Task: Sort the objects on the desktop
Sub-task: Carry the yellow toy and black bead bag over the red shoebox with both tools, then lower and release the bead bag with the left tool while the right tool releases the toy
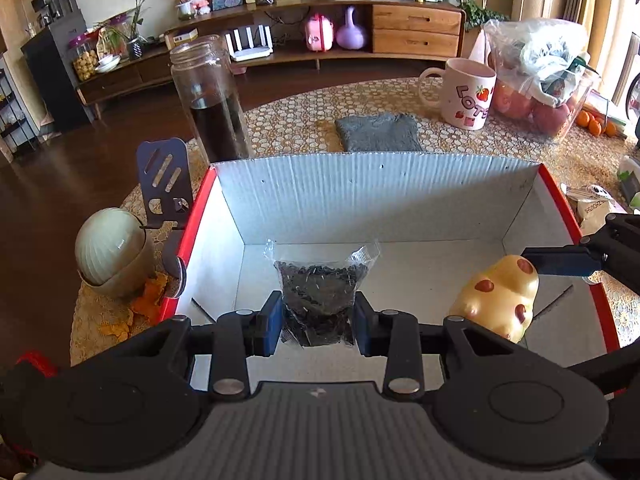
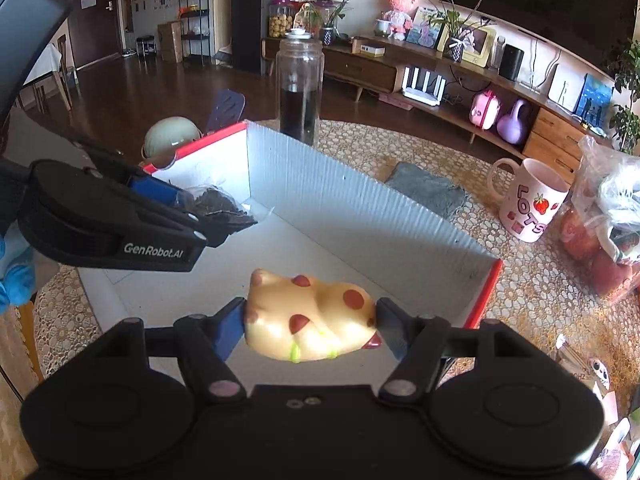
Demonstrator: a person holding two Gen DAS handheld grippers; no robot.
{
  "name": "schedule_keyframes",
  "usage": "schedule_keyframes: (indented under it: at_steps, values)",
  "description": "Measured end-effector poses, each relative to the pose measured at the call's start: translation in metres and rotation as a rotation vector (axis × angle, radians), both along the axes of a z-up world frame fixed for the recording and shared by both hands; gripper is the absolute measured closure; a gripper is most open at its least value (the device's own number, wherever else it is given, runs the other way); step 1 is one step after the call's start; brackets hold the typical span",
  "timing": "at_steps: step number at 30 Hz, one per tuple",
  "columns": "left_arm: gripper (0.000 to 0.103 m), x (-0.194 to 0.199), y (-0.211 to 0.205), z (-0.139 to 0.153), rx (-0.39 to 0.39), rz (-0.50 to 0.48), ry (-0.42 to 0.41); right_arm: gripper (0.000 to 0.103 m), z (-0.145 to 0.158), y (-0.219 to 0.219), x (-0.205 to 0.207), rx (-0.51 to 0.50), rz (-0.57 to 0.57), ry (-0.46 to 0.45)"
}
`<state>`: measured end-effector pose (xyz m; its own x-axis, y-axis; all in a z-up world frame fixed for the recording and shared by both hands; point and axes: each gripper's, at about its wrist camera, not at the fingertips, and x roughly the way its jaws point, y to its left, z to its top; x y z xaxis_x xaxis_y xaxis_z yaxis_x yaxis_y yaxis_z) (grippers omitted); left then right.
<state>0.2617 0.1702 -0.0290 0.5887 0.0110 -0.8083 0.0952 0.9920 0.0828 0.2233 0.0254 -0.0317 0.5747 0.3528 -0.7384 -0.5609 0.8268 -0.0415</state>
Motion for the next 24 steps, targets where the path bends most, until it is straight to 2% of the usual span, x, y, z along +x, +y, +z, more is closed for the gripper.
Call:
schedule_keyframes:
  at_steps: [7, 12, 24]
  values:
    - [0.069, 0.032, -0.004, -0.019, 0.016, -0.03, 0.118, 0.034, -0.015, 0.015, 0.015, -0.076, 0.024, 0.072]
    - [0.068, 0.044, -0.001, -0.034, 0.004, -0.011, 0.2, 0.034, -0.022, 0.02, 0.023, -0.095, 0.018, 0.112]
    - [0.068, 0.054, 0.002, -0.051, 0.001, -0.01, 0.287, 0.033, -0.03, 0.027, 0.036, -0.12, 0.013, 0.191]
